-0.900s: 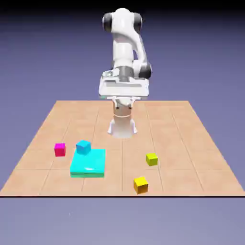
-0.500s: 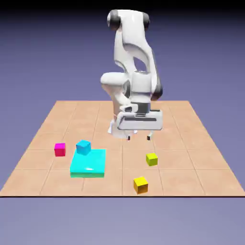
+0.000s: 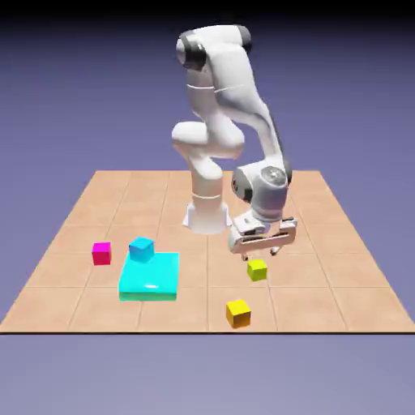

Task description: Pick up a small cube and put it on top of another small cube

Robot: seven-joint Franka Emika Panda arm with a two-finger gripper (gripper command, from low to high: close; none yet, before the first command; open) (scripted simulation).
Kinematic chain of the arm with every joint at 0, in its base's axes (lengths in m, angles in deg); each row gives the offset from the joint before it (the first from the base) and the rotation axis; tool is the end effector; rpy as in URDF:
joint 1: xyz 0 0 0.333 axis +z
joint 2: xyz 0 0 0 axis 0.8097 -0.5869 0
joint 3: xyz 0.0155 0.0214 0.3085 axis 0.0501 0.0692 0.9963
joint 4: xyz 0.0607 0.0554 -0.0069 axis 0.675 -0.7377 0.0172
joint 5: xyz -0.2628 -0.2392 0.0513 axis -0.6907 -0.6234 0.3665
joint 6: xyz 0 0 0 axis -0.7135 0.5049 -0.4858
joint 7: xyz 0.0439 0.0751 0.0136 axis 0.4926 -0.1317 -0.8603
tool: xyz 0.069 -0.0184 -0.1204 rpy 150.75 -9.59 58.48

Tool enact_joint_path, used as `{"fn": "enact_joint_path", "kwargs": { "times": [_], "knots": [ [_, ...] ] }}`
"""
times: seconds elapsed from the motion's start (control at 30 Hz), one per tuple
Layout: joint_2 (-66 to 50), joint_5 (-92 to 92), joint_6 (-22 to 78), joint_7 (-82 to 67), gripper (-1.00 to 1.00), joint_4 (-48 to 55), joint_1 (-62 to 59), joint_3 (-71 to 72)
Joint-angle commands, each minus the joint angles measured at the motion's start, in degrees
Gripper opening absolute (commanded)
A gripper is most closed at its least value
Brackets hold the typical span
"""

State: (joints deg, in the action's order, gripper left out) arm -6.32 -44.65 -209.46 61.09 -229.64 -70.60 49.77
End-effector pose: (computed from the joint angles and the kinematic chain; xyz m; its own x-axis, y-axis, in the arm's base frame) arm 0.3247 0.1529 0.1571 0.8774 -0.4634 -0.1246 -0.4499 -0.8847 0.1219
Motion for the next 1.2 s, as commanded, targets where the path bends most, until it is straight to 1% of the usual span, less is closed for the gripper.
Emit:
{"fn": "enact_joint_path", "kwargs": {
  "times": [0.0,0.17,0.2,0.23,0.53,0.6,1.07,1.13,1.17],
  "knots": [
    [-1.56,-2.33,-1.1,1.66,0.0,0.2,1.5,-2.08],
    [-8.61,-12.85,-6.07,9.16,0.0,1.09,8.28,-11.45],
    [-8.61,-12.85,-6.07,9.16,-1.0,1.09,8.28,-11.45],
    [-8.61,-12.85,-6.07,9.16,-1.0,1.09,8.28,-11.45],
    [5.42,8.1,3.82,-5.77,-1.0,-0.69,-5.22,7.22],
    [6.23,9.31,4.39,-6.63,-1.0,-0.79,-6.0,8.3],
    [-6.72,10.53,19.14,22.3,-1.0,28.28,-6.16,-7.61],
    [-7.36,10.59,19.87,23.72,-1.0,29.7,-6.17,-8.39],
    [-9.43,9.37,17.64,24.5,-1.0,29.43,-5.28,-9.37]
  ]
}}
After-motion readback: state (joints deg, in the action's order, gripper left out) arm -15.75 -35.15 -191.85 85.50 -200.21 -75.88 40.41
